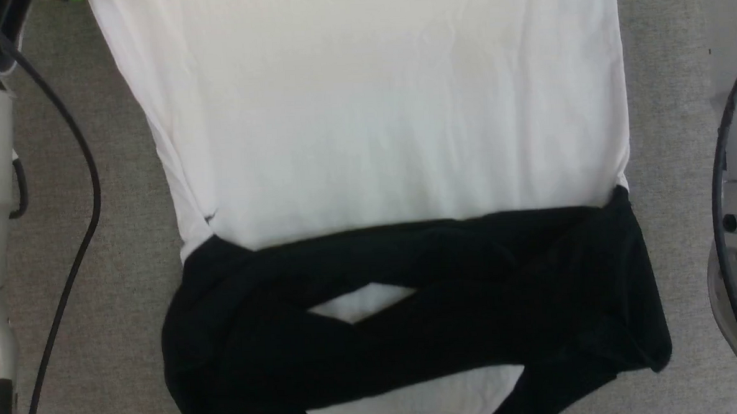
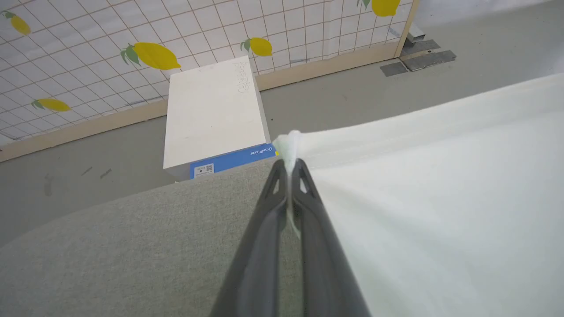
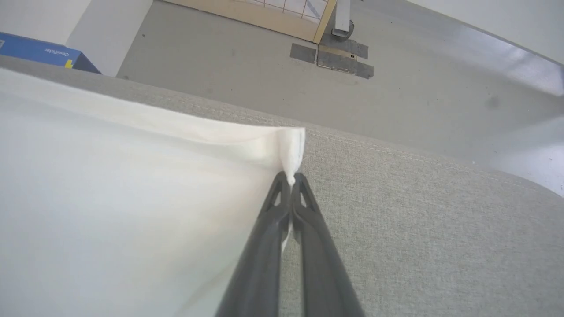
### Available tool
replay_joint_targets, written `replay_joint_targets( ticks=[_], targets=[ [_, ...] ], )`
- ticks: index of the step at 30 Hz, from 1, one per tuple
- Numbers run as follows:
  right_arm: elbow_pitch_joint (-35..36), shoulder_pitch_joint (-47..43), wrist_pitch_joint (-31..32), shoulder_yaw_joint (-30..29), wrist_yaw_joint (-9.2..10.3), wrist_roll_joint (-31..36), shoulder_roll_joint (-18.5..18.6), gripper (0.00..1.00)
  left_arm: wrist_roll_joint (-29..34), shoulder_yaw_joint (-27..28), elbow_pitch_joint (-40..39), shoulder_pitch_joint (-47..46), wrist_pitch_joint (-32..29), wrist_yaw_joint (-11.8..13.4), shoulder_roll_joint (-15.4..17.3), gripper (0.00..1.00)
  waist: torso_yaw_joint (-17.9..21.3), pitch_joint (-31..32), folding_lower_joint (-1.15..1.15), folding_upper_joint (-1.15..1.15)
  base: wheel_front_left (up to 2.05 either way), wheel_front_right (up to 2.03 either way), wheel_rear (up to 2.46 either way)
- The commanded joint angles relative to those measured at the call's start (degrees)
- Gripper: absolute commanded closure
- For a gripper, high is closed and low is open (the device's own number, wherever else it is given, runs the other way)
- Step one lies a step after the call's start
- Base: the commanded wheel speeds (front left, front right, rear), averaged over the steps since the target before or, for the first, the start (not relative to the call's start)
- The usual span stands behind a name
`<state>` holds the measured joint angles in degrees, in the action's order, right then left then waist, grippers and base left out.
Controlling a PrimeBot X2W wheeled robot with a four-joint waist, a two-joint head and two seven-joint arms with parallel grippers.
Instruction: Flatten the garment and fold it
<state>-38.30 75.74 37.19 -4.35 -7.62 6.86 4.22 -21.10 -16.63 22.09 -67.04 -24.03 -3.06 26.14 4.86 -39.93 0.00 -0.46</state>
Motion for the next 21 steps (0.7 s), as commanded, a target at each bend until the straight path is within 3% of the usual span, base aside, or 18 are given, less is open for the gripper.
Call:
replay_joint_targets(
  ticks=[1,5,13,21],
  targets=[
    [-0.15,0.38,-1.15,-0.78,0.13,0.97,0.82,1.00,1.49,0.20,0.77,-1.88,2.21,0.31,0.69,1.00,0.35,0.35,0.00,0.44,0.00,0.00,0.00],
    [-0.73,0.92,-4.71,-1.34,0.13,1.77,0.69,1.00,2.75,-0.08,2.73,-3.38,7.73,0.82,-0.01,1.00,0.90,1.29,0.00,0.44,0.00,0.00,0.00],
    [-1.47,-1.44,-12.04,3.01,0.13,-3.32,0.66,1.00,1.50,-0.79,6.92,-0.54,11.26,-0.31,-0.74,1.00,0.62,6.71,0.00,0.44,0.00,0.00,0.00],
    [6.97,-13.72,-13.71,12.58,0.13,-13.67,6.61,1.00,-5.34,-1.52,2.43,11.71,11.68,-3.27,-0.86,1.00,-0.89,16.00,0.00,0.44,0.00,0.00,0.00]
  ],
)
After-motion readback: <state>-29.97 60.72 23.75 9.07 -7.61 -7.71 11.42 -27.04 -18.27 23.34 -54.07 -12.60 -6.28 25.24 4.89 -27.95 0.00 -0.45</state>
